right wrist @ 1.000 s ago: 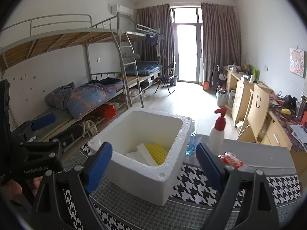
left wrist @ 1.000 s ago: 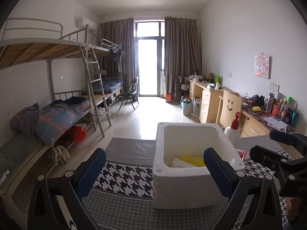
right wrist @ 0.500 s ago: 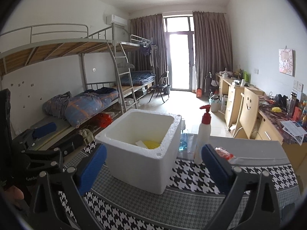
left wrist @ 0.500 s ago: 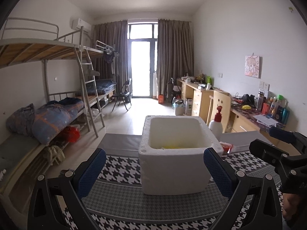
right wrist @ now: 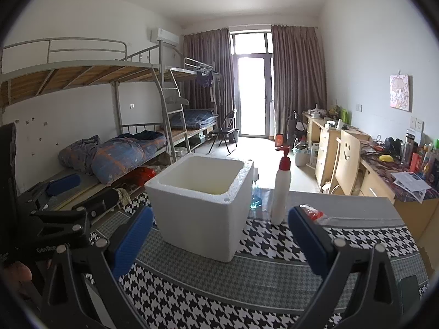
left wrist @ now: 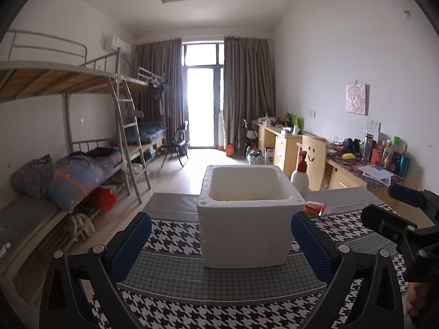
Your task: Organize soft objects
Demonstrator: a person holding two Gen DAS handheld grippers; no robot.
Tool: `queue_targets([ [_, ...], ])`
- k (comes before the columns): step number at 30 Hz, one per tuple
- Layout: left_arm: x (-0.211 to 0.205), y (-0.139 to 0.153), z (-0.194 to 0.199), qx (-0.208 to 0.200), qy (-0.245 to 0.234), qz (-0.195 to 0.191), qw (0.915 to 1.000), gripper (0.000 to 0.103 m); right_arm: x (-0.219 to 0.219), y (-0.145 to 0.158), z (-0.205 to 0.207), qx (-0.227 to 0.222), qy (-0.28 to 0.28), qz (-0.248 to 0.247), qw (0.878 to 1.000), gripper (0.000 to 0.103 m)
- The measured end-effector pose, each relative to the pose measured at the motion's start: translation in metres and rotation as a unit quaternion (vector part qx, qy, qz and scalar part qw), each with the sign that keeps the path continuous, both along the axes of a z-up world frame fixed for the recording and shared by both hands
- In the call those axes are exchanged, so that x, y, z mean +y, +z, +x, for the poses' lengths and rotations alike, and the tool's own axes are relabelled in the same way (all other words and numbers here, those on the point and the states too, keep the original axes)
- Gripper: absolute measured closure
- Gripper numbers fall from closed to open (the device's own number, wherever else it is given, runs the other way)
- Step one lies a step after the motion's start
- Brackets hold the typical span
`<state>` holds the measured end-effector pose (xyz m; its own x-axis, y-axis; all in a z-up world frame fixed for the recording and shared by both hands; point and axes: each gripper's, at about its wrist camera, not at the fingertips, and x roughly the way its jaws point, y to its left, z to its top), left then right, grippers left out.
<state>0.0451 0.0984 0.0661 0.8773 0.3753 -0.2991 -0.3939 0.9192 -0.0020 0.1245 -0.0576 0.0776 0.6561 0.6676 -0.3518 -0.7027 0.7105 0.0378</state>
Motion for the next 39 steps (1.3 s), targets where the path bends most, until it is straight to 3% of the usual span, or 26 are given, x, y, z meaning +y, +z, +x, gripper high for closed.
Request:
queue_targets([
  [22,-0.024,-0.012,-0.044,-0.041,-0.025,0.013,0.9988,0.001,-0.038,-0.018,-0.045,-0.033,-0.028,0.032,0.999,0.003],
  [39,-0.031,-0.030,-0.052,-0.031,-0.024,0.003,0.9992,0.001,-0.046,-0.037,-0.061,-0.031,-0.050,0.037,0.998,0.001],
])
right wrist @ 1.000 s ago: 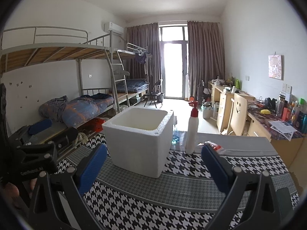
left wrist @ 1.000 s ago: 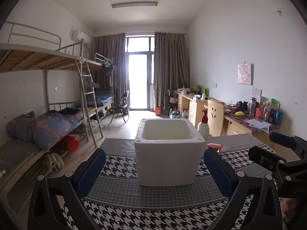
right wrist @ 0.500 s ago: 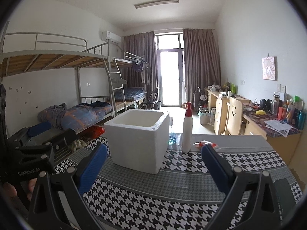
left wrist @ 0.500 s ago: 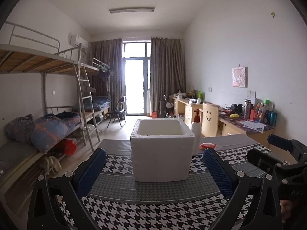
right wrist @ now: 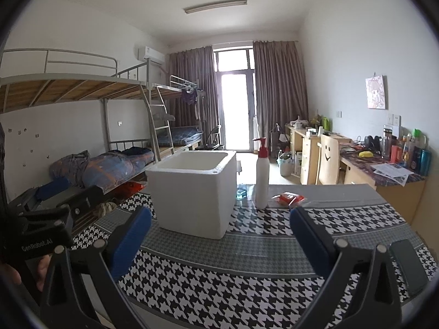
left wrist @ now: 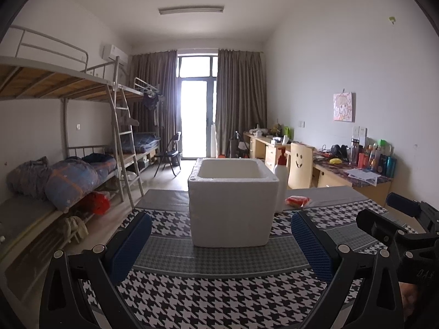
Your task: Organize soft objects
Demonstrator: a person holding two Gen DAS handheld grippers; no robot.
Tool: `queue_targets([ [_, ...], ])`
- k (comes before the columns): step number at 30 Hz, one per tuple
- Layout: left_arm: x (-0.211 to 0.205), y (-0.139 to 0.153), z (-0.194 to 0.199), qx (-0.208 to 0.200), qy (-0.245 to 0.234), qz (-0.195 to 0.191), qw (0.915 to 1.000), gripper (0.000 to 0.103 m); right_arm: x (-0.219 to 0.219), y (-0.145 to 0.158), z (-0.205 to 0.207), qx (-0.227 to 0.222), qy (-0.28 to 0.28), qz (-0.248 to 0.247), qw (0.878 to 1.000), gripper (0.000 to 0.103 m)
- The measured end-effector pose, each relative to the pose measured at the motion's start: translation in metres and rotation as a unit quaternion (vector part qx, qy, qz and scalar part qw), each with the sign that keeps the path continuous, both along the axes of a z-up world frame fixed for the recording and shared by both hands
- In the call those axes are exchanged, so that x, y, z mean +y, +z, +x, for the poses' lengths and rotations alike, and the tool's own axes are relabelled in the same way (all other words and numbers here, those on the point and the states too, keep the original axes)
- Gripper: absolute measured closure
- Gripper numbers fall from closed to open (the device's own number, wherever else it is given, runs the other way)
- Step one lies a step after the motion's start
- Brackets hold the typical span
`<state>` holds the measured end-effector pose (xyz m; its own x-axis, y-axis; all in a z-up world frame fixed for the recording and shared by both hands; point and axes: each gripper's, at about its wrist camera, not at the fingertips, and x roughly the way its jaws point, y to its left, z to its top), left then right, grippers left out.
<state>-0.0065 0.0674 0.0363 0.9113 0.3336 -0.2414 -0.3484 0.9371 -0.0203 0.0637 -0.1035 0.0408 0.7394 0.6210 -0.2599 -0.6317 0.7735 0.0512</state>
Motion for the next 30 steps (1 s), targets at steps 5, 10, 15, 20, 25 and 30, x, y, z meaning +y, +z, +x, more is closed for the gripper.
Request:
queue_targets([
  [5,-0.004,-0.005,-0.007,-0.005,-0.003,0.002,1.0000,0.001,-0.001,-0.004,-0.008,-0.007,-0.002,-0.006,1.000,0.001],
  [10,-0.007,-0.007,-0.016,-0.011,-0.013,0.002,0.9999,0.001,-0.005,-0.005,-0.015,-0.015,-0.007,-0.003,1.000,0.001],
  [15,-0.011,-0.009,-0.022,-0.017,-0.018,-0.001,0.9997,0.001,-0.009,-0.008,-0.023,-0.019,-0.007,0.001,1.000,0.001],
  [20,-0.015,-0.011,-0.028,-0.018,-0.021,0.001,0.9996,0.001,-0.013,-0.012,-0.032,-0.024,-0.008,0.001,1.000,0.001],
  [25,-0.016,-0.010,-0.031,-0.019,-0.024,0.002,0.9995,0.001,-0.014,-0.015,-0.037,-0.026,-0.008,-0.001,1.000,0.001],
  [30,-0.016,-0.011,-0.031,-0.016,-0.026,-0.001,0.9995,0.001,-0.015,-0.018,-0.039,-0.022,-0.009,0.000,1.000,0.001],
])
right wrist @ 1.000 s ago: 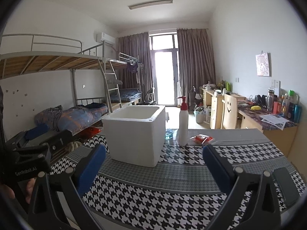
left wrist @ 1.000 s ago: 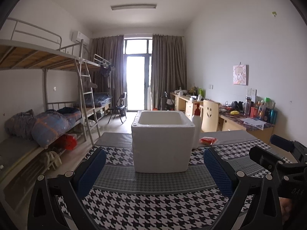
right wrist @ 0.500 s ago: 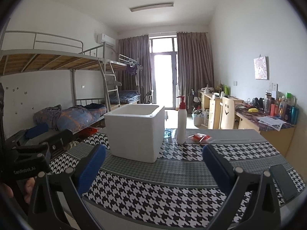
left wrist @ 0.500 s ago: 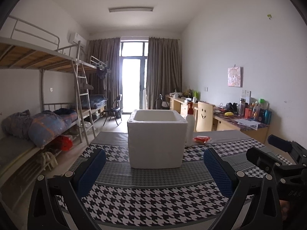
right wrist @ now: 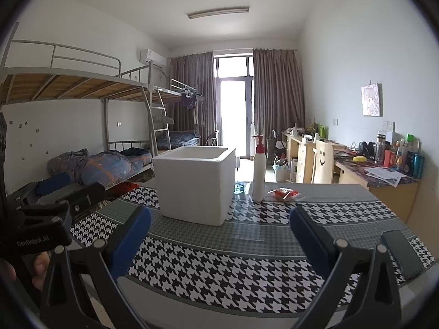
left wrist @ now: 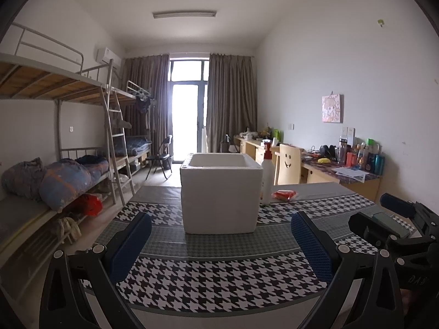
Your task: Organize soft objects
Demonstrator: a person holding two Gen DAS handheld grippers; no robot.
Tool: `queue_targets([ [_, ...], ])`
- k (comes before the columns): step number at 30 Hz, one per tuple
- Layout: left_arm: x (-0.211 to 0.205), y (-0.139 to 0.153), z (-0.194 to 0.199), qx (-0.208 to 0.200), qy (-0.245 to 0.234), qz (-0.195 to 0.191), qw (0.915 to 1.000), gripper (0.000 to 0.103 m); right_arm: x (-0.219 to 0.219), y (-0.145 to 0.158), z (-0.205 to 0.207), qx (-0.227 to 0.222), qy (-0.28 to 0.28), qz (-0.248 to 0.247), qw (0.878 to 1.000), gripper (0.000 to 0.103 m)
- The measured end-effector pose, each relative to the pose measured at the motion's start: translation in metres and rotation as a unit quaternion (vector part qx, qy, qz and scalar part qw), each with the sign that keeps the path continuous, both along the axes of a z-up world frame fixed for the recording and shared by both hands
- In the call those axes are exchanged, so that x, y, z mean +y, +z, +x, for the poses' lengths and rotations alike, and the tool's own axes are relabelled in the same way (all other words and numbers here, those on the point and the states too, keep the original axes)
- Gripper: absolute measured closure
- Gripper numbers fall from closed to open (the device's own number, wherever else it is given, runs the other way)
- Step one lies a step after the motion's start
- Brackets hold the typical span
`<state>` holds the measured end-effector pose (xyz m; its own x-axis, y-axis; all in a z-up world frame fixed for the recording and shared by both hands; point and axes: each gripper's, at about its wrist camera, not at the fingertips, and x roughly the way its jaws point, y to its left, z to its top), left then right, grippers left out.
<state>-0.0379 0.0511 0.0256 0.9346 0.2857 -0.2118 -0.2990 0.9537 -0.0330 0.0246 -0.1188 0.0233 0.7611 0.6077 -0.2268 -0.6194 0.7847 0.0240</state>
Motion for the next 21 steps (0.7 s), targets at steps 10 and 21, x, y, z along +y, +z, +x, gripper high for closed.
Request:
queue_targets([
  [10,0.0007,-0.0006,-0.0015,0.004,-0.001,-0.001,1.0000,0.001,0.0003,-0.0035,-0.0033,-0.004,-0.011,-0.004,1.000,0.001],
  [21,-0.0010,-0.0022,0.0006,0.011,-0.007,0.005,0.9999,0.001,-0.0021,-0.0066,-0.0029,0.000,-0.015,-0.007,1.000,0.001],
])
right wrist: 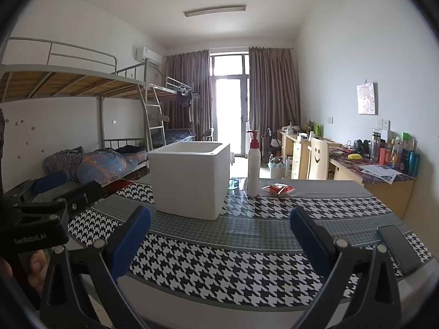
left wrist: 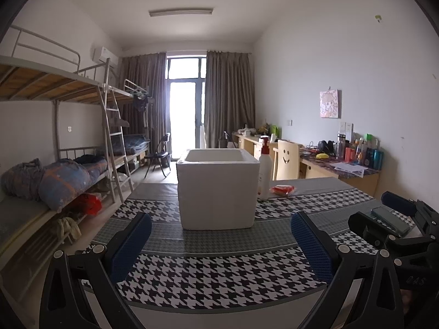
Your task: Organize soft objects
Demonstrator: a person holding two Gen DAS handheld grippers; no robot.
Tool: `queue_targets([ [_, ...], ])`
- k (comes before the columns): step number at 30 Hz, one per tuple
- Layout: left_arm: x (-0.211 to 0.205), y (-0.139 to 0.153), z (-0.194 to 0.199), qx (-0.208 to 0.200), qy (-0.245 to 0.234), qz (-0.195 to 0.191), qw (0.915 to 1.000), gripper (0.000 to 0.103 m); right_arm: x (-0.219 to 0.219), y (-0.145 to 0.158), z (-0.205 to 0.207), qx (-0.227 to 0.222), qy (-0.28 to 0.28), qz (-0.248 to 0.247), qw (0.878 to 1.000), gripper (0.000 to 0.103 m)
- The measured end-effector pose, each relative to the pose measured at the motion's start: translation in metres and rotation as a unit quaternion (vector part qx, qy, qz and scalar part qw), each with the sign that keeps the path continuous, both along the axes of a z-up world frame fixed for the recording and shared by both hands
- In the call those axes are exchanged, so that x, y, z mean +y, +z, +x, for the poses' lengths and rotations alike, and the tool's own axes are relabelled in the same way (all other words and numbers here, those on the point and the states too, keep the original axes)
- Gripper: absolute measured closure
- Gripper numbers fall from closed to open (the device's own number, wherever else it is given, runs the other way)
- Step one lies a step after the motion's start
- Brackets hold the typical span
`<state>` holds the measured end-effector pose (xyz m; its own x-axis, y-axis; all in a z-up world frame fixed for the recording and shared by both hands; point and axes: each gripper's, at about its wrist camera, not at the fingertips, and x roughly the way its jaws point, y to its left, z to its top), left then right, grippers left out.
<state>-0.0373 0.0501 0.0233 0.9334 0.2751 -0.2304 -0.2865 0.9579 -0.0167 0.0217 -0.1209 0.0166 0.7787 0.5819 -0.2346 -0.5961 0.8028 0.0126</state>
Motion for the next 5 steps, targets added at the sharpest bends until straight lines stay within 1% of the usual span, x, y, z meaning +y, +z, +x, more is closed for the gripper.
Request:
queue_targets([
  [5,0.0002,-0.0004,-0.0010,0.001,-0.009,-0.002,1.0000,0.001,0.0001,-0.0011,0.0004,0.002,0.001,-0.001,1.000,0.001],
])
